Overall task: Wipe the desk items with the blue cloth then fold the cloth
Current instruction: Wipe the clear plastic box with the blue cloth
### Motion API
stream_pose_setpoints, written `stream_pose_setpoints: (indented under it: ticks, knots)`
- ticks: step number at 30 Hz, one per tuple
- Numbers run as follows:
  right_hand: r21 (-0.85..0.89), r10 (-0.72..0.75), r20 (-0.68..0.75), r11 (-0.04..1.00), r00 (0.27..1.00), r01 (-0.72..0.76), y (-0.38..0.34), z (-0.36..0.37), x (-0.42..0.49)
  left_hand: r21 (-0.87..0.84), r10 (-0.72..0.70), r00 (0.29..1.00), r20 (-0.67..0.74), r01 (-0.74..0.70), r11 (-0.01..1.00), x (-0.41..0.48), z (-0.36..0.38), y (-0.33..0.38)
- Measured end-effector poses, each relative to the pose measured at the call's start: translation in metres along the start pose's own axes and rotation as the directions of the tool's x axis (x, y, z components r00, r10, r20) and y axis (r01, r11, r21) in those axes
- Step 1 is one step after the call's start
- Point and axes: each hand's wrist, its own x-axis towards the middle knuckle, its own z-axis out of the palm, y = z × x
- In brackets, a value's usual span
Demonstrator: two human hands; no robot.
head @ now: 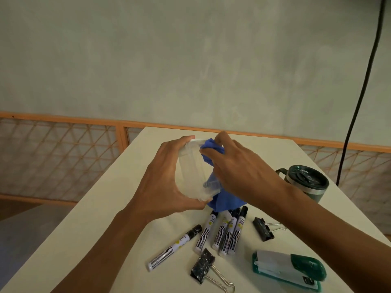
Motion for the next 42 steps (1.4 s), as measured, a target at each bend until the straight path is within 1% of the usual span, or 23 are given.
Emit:
stream_pose_setpoints:
  ticks: [2, 7, 8, 9, 10, 12, 15, 16, 17, 19, 20, 21, 23, 27, 30, 33, 34, 36, 38, 39, 40, 41, 42]
  knots:
    - [0.013, -0.009, -0.059, 1.000, 0.998, 0.009, 0.000, -0.002, 0.003, 0.005, 0.014, 1.000, -0.009, -0.014, 1.000, 0.000, 0.002, -0.001]
    - [0.051, -0.101, -0.177, 0.992, 0.979, 0.112, 0.004, -0.021, -0.001, 0.035, 0.034, 0.999, -0.023, -0.033, 0.999, 0.001, -0.003, 0.001]
    - [0.091, -0.092, -0.217, 0.989, 0.972, 0.114, 0.006, -0.026, -0.002, 0.032, 0.031, 0.999, -0.034, -0.030, 0.999, 0.001, -0.003, 0.001]
    - [0.208, -0.025, -0.254, 0.975, 0.967, 0.080, 0.010, -0.030, -0.003, 0.026, 0.025, 0.999, -0.047, -0.024, 0.999, 0.001, -0.004, 0.000]
    - [0.371, 0.097, -0.273, 0.929, 0.957, 0.012, 0.012, -0.033, -0.004, 0.021, 0.016, 0.998, -0.058, -0.015, 1.000, 0.001, -0.005, 0.000]
    - [0.618, 0.360, -0.257, 0.774, 0.897, -0.134, 0.017, -0.035, -0.007, 0.021, 0.006, 0.998, -0.070, -0.005, 1.000, 0.002, -0.006, -0.002]
    - [0.823, 0.658, -0.142, 0.494, 0.740, -0.282, 0.023, -0.028, -0.014, 0.022, 0.001, 0.997, -0.073, 0.001, 1.000, 0.002, -0.007, -0.004]
    - [0.879, 0.736, -0.052, 0.354, 0.675, -0.318, 0.024, -0.025, -0.016, 0.026, 0.002, 0.997, -0.073, 0.000, 1.000, 0.002, -0.007, -0.003]
    - [0.928, 0.786, 0.068, 0.176, 0.614, -0.328, 0.027, -0.021, -0.018, 0.028, 0.004, 0.997, -0.074, -0.002, 1.000, 0.002, -0.006, -0.002]
    - [0.930, 0.784, 0.342, -0.203, 0.519, -0.306, 0.031, -0.014, -0.023, 0.027, 0.001, 0.997, -0.075, 0.001, 1.000, 0.002, -0.005, 0.000]
    - [0.891, 0.741, 0.450, -0.336, 0.498, -0.306, 0.030, -0.013, -0.025, 0.027, -0.002, 0.997, -0.074, 0.004, 1.000, 0.001, -0.005, 0.001]
    - [0.853, 0.692, 0.522, -0.416, 0.498, -0.316, 0.029, -0.011, -0.027, 0.028, -0.005, 0.997, -0.073, 0.007, 1.000, 0.001, -0.006, 0.001]
    - [0.798, 0.619, 0.602, -0.496, 0.505, -0.342, 0.028, -0.009, -0.029, 0.036, -0.011, 0.998, -0.069, 0.014, 0.999, 0.001, -0.006, 0.001]
    - [0.715, 0.494, 0.662, -0.641, 0.564, -0.277, 0.031, -0.012, -0.029, 0.047, -0.024, 0.998, -0.064, 0.027, 0.999, 0.001, -0.006, 0.000]
    - [0.681, 0.419, 0.676, -0.671, 0.606, -0.295, 0.038, -0.012, -0.028, 0.040, -0.026, 0.997, -0.072, 0.029, 0.999, 0.001, -0.005, -0.001]
    - [0.643, 0.381, 0.708, -0.695, 0.595, -0.321, 0.043, -0.008, -0.030, 0.043, -0.032, 0.997, -0.075, 0.035, 0.998, 0.001, -0.005, -0.001]
    - [0.637, 0.385, 0.707, -0.711, 0.593, -0.298, 0.045, -0.008, -0.032, 0.043, -0.037, 0.996, -0.078, 0.040, 0.998, 0.001, -0.006, -0.001]
    - [0.643, 0.432, 0.665, -0.747, 0.609, -0.172, 0.046, -0.010, -0.035, 0.039, -0.054, 0.995, -0.080, 0.057, 0.998, 0.001, -0.007, 0.000]
    - [0.705, 0.526, 0.570, -0.708, 0.631, -0.047, 0.043, -0.015, -0.037, 0.029, -0.069, 0.994, -0.083, 0.072, 0.997, 0.001, -0.008, 0.001]
    - [0.768, 0.582, 0.504, -0.640, 0.638, -0.023, 0.040, -0.016, -0.038, 0.022, -0.075, 0.994, -0.083, 0.077, 0.997, 0.001, -0.009, 0.001]
    - [0.852, 0.625, 0.417, -0.522, 0.660, -0.044, 0.035, -0.018, -0.038, 0.019, -0.078, 0.994, -0.082, 0.080, 0.997, 0.001, -0.009, 0.002]
    - [0.935, 0.643, 0.301, -0.344, 0.704, -0.085, 0.027, -0.020, -0.039, 0.019, -0.078, 0.994, -0.081, 0.079, 0.997, 0.001, -0.009, 0.002]
    - [0.983, 0.633, 0.181, -0.111, 0.753, -0.144, 0.019, -0.019, -0.039, 0.020, -0.075, 0.994, -0.081, 0.077, 0.997, 0.001, -0.008, 0.002]
